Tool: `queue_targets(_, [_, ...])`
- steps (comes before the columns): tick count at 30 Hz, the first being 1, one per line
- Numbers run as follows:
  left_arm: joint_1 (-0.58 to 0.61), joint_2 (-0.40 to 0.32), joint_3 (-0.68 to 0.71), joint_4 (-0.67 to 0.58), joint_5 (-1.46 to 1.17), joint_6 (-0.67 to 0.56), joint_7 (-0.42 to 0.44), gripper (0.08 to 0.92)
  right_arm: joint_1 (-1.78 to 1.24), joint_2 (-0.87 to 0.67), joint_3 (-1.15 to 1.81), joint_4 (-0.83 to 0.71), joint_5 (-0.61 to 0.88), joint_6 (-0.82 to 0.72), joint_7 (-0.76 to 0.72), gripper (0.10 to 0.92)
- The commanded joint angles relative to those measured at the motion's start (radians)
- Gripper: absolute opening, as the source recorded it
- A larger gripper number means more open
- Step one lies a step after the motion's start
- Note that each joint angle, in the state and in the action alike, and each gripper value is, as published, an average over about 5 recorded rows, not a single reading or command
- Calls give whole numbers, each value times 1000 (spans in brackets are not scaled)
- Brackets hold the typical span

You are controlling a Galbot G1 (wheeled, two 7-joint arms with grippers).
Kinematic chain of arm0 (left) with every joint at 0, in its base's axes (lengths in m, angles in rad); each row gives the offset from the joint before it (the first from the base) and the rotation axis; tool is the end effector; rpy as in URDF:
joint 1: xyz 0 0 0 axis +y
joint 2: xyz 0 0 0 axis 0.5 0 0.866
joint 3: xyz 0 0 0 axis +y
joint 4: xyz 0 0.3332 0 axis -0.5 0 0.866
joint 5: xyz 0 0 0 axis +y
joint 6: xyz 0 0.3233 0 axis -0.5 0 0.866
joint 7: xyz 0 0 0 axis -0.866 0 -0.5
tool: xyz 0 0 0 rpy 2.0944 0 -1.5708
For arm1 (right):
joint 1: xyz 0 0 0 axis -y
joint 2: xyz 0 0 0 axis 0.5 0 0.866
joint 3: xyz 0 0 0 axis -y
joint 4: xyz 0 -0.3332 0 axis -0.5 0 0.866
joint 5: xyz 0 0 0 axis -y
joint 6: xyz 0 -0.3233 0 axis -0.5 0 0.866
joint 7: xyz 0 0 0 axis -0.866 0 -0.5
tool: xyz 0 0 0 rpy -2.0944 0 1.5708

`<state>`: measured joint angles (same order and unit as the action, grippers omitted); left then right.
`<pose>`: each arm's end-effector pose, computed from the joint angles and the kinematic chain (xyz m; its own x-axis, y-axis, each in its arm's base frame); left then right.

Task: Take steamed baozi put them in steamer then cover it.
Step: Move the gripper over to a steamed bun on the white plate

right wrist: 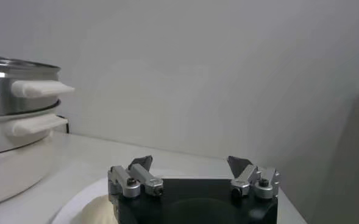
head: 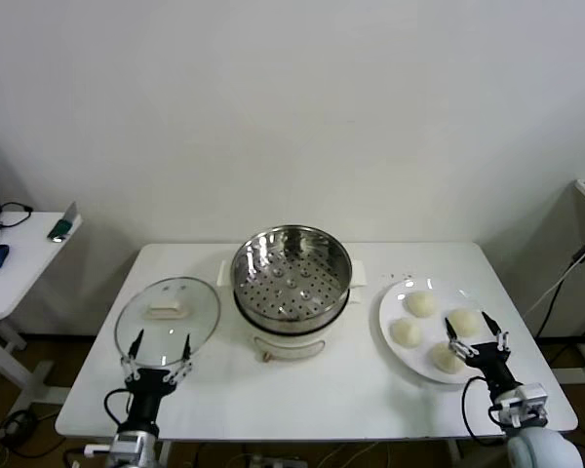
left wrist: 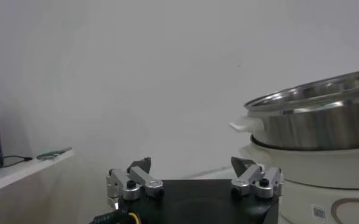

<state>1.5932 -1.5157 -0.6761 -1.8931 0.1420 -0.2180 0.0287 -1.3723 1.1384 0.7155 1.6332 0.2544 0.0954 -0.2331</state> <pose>0.1407 0.0592 -0.3521 -0.9990 -0.0441 0.0085 -0.0404 0.9644 0.2613 0.2176 -0.1871 -0.3461 -0.9852 -0.0998 0.1390 -0.1254 0.9739 -0.1894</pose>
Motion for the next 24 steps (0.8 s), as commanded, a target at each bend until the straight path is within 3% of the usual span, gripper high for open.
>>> queue_targets(1, [-3, 4, 0, -3, 6, 5, -1, 823, 57, -126, -16, 3, -114, -115, -114, 823])
queue_targets(8, [-4, 9, 7, -29, 21, 19, -13, 823, 232, -411, -140, -65, -224, -288, -385, 823])
queue_targets(14, [-6, 15, 15, -35, 21, 20, -22, 823, 554, -610, -451, -210, -334, -319, -657, 823])
queue_targets(24, [-12, 21, 10, -30, 16, 22, -37, 823, 1297, -565, -1225, -518, -387, -234, -875, 823])
